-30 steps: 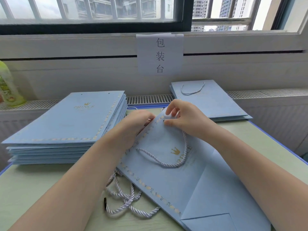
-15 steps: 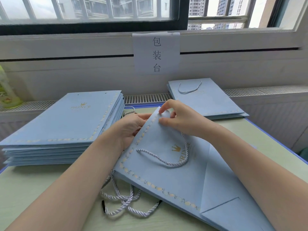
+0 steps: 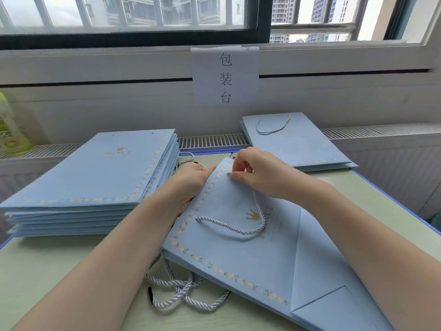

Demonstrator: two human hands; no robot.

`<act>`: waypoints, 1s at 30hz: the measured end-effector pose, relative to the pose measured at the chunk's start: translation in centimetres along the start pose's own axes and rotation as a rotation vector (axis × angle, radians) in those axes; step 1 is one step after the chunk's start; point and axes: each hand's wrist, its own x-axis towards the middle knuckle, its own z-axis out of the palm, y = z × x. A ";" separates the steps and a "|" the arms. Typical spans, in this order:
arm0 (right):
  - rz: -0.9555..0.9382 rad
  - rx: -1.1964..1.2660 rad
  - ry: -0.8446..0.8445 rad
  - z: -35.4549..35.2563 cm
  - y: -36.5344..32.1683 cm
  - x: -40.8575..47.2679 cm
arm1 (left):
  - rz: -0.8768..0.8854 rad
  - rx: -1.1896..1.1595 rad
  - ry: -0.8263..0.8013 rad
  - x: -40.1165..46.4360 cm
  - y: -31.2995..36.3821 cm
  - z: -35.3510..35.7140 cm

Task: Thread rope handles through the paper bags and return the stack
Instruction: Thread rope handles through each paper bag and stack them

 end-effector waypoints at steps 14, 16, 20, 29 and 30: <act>0.328 1.006 0.593 -3.2 1.4 0.5 | 0.175 0.363 -0.027 -1.7 1.9 -0.2; 0.350 0.805 0.657 -3.2 1.7 0.4 | 0.195 0.336 0.025 -1.6 1.9 -0.3; 0.260 0.261 0.569 -2.5 1.6 0.5 | 0.218 0.233 0.170 -1.7 2.4 -1.0; 0.201 -0.153 0.585 -4.0 2.7 -0.5 | 0.208 0.041 0.525 -1.4 3.1 -4.7; 0.255 -0.222 0.543 -4.2 3.1 -0.6 | 0.210 -0.033 0.548 -1.5 3.1 -5.1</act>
